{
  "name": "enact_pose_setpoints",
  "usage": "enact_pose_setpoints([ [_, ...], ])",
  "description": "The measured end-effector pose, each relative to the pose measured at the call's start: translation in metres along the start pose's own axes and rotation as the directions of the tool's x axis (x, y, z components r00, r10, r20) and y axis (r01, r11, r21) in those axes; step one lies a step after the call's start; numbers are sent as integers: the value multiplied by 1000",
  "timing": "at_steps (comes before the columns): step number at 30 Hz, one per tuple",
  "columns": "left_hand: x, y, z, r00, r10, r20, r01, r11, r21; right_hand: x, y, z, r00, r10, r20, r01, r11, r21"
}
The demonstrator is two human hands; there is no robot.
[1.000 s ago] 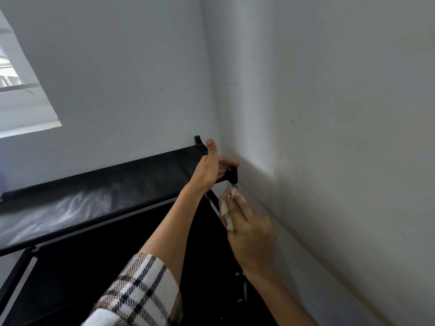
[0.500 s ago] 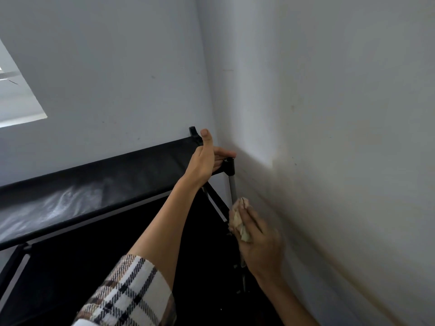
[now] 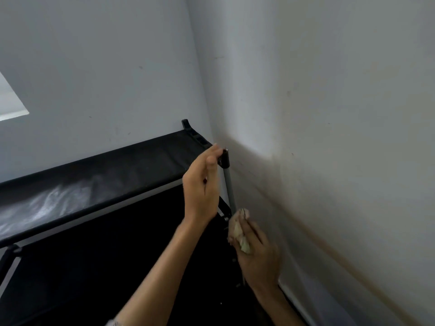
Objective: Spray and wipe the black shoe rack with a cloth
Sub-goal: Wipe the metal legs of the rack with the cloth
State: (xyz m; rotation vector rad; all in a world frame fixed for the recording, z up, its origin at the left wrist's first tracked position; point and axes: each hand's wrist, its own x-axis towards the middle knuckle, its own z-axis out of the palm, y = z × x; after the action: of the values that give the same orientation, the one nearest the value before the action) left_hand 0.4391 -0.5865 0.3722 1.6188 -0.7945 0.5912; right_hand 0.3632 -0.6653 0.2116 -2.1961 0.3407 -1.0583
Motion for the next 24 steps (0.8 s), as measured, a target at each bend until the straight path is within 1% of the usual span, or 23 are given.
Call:
enact_pose_setpoints([
  [1, -13, -6, 1, 995, 50, -91, -50, 999, 11, 6, -5, 0, 998, -58, -3, 57, 997, -47],
  [2, -27, -14, 2, 990, 50, -132, -47, 999, 26, 10, -8, 2, 995, -85, 46, 89, 993, -76],
  [3, -38, -23, 2, 992, 2, -127, 2, 999, 32, 12, -10, 4, 990, -80, 120, 93, 990, -104],
  [4, -48, -31, 2, 992, -86, -93, 89, 996, 26, 10, -11, 5, 980, -28, 198, 55, 990, -132],
  [5, -55, -41, 2, 980, -195, -37, 196, 981, 11, 4, -8, 7, 962, 68, 265, -29, 988, -151],
  [6, -60, -50, 1, 953, -299, 38, 300, 954, -4, -2, -1, 10, 936, 176, 304, -133, 979, -155],
  [7, -63, -60, 0, 921, -371, 122, 374, 927, -4, -7, 4, 12, 916, 257, 307, -226, 965, -134],
  [8, -64, -69, 1, 890, -407, 204, 414, 910, 10, -11, 5, 12, 907, 312, 284, -298, 950, -93],
  [9, -63, -76, 2, 864, -422, 275, 433, 901, 24, -13, 3, 11, 918, 318, 238, -316, 947, -48],
  [11, -61, -86, 6, 814, -434, 387, 460, 887, 28, -11, -6, 11, 966, 237, 98, -241, 970, 25],
  [12, -60, -91, 9, 788, -441, 429, 472, 881, 39, -6, -10, 12, 978, 206, 42, -209, 977, 52],
  [14, -60, -101, 11, 746, -446, 494, 473, 878, 78, 2, -11, 20, 987, 155, -49, -153, 988, 35],
  [18, -58, -116, 9, 704, -453, 547, 454, 880, 143, 4, 8, 37, 987, 148, -64, -143, 987, 78],
  [20, -59, -119, 9, 708, -455, 541, 435, 884, 174, -5, 24, 46, 980, 196, -27, -193, 976, 106],
  [21, -60, -120, 9, 717, -448, 534, 415, 890, 190, -11, 33, 51, 972, 236, 15, -236, 962, 135],
  [23, -63, -120, 10, 753, -405, 518, 326, 914, 241, -28, 54, 58, 946, 301, 124, -319, 930, 180],
  [24, -65, -118, 11, 778, -373, 506, 270, 925, 267, -36, 63, 61, 929, 326, 175, -355, 919, 173],
])
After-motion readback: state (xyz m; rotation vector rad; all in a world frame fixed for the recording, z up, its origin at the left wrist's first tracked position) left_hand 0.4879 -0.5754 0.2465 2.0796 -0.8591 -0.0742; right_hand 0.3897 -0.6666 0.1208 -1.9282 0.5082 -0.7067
